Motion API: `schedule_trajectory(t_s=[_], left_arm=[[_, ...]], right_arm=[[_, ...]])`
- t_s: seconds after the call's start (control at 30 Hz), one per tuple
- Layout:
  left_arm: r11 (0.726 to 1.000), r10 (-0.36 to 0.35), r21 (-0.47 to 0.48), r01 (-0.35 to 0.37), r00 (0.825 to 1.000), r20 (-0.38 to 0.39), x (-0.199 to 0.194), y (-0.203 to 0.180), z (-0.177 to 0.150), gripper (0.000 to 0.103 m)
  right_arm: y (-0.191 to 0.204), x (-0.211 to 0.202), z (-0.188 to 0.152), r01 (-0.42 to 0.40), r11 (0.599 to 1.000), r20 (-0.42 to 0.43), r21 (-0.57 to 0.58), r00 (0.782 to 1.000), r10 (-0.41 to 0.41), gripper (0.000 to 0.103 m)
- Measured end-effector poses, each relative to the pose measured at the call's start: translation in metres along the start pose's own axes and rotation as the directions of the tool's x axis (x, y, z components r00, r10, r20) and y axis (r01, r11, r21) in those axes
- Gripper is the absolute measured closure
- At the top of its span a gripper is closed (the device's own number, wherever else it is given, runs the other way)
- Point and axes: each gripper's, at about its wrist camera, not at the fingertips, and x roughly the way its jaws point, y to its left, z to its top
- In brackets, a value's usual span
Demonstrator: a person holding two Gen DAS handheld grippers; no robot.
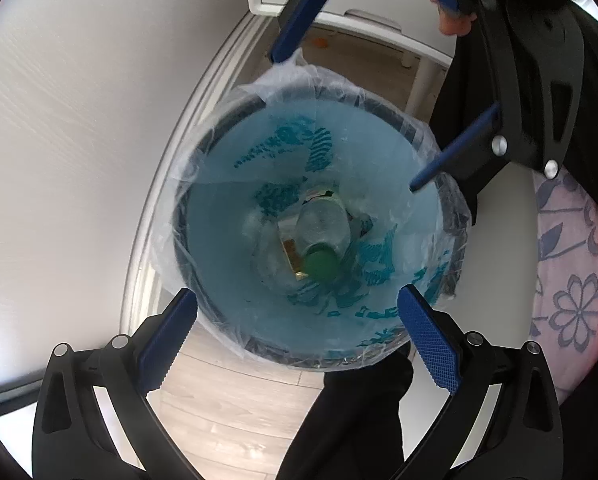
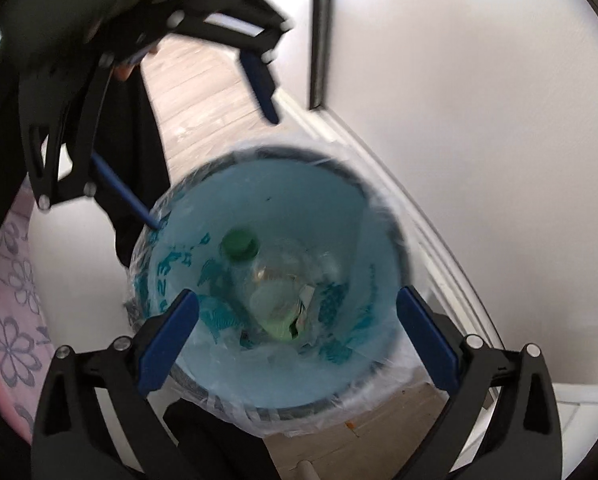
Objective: Collect trash
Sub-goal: 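Open the right gripper to drop the bottle into the bin, then move the right gripper back toward the pink box on the table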
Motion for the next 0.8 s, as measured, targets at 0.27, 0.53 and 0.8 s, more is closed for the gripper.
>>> schedule_trajectory(t_s=[0.27,0.53,0.8], left_arm=[[0.998,0.021,-0.063,-0.014,0.994,0.110,-0.033,-0.006,0.002,0.006],[0.995,0.045,-0.096,-0.023,0.972,0.232,-0.076,-0.011,0.010,0.006],[0.993,0.041,-0.117,-0.001,0.941,0.335,-0.117,-0.019,0.020,0.006]], right_arm=[[-0.019,-0.051,-0.001,0.069,0.982,0.059,0.173,0.995,-0.080,0.007],[-0.014,-0.093,-0.010,0.095,0.953,0.123,0.287,0.983,-0.135,0.007],[-0.007,-0.134,-0.025,0.119,0.925,0.169,0.360,0.967,-0.190,0.007]])
